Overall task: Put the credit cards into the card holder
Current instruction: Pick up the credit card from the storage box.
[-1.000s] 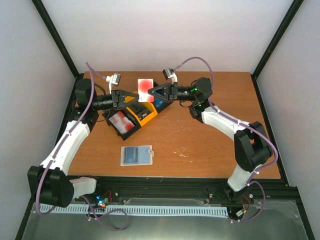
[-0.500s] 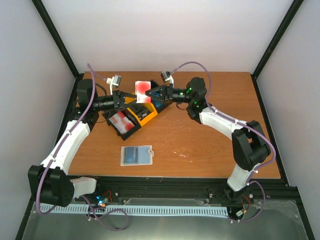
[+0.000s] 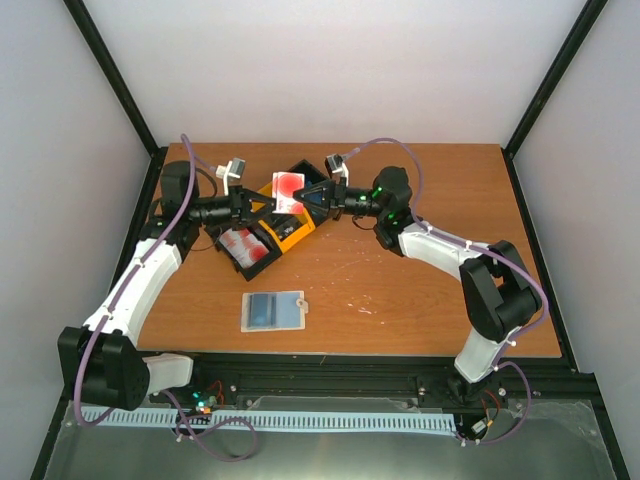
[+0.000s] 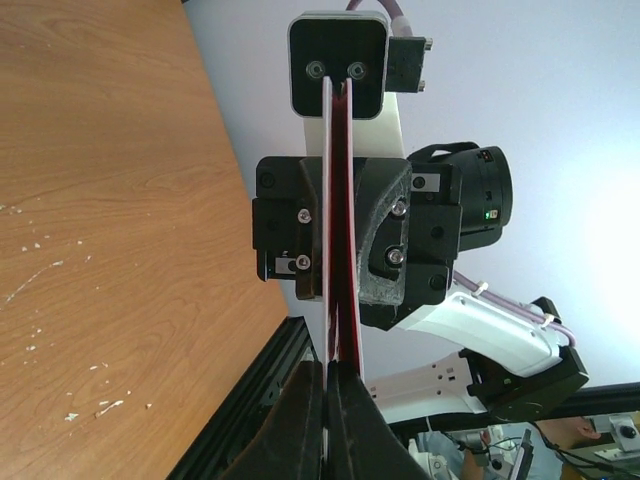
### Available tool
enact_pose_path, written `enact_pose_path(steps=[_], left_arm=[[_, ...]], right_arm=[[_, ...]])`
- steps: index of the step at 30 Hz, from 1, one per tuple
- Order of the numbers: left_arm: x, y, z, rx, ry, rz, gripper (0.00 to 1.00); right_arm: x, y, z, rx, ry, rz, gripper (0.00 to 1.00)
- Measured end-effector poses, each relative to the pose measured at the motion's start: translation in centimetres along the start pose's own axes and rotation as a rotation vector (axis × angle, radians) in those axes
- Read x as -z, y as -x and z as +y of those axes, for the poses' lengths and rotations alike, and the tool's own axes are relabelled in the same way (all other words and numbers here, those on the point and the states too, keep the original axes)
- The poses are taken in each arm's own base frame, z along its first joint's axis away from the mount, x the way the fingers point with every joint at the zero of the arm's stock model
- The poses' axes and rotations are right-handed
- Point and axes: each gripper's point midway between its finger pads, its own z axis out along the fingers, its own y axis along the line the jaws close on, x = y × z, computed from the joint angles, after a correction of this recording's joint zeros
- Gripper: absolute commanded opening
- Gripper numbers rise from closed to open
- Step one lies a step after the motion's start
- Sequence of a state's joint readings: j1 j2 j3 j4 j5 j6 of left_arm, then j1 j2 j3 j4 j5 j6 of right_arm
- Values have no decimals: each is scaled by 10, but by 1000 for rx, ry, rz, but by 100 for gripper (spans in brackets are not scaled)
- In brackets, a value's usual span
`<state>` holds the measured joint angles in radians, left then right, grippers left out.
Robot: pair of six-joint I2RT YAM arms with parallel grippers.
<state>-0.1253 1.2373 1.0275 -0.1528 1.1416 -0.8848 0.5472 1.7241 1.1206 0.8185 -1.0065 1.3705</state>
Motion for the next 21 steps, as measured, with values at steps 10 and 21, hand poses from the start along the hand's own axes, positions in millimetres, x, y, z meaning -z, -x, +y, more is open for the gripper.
enact_pose_path(steps=[10,21], left_arm=[[16,16,23,45,98,-95,1],[32,28,40,-15,212,-160,1]], right_arm=[[25,29,-29,-51,-86,-168,4],[43,50,-49,-70,-158,-270,3]])
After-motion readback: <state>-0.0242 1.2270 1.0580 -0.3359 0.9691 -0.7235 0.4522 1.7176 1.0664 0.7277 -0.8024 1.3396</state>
